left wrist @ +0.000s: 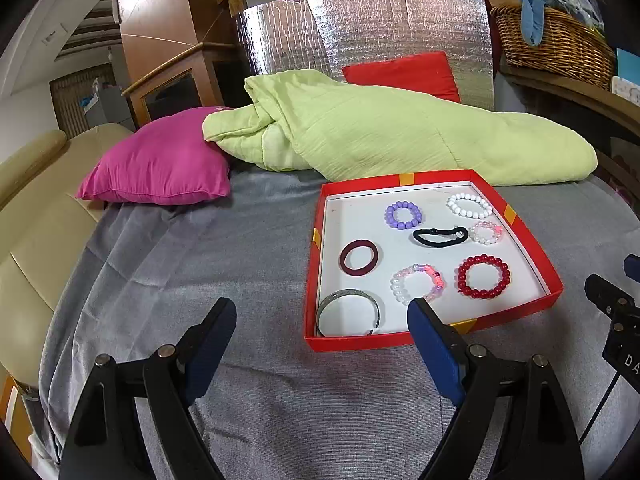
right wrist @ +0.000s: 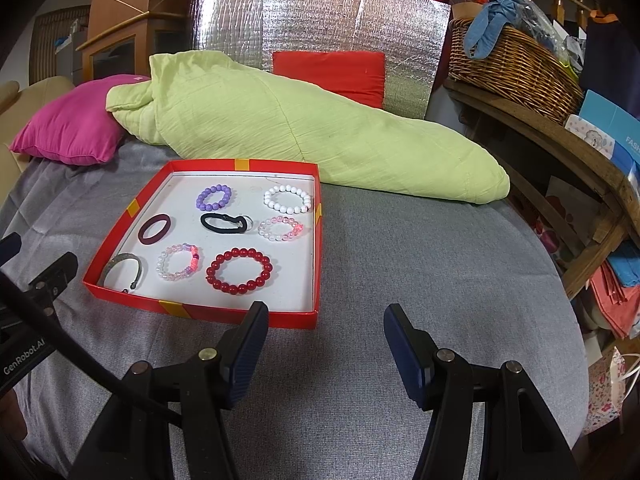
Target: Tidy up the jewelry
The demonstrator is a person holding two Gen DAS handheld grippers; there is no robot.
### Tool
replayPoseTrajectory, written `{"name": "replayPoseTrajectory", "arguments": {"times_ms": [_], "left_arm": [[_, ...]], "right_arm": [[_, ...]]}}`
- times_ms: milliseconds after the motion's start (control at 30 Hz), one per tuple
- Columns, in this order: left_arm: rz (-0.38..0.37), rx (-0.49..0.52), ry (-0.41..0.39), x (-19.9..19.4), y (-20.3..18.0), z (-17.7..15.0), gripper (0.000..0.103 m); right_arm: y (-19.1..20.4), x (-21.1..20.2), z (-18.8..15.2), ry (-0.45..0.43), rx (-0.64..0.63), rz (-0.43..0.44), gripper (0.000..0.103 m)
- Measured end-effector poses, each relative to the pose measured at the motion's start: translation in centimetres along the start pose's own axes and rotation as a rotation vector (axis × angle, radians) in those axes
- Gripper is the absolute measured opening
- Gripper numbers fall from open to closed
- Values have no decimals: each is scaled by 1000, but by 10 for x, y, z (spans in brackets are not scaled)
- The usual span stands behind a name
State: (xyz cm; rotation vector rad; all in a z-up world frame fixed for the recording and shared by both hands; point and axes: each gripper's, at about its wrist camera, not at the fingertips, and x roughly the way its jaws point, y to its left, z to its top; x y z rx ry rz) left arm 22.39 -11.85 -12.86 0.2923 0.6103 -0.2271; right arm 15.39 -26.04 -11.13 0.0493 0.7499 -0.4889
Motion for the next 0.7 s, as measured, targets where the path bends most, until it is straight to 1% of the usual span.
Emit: {"name": "replayPoseTrajectory", "arguments": {"times_ms": [500, 633, 700], "left_arm": [[3, 3, -4, 0, -1, 0, 88], [-4, -1, -26, -4, 0, -1, 88], [-23, -19, -18, -3, 3, 0, 88]], "right_arm": [[0, 0, 0, -1, 0, 0, 64], [0, 0, 0, -2, -2, -2, 64], [-3, 0, 1, -5, 2, -9, 64]]}}
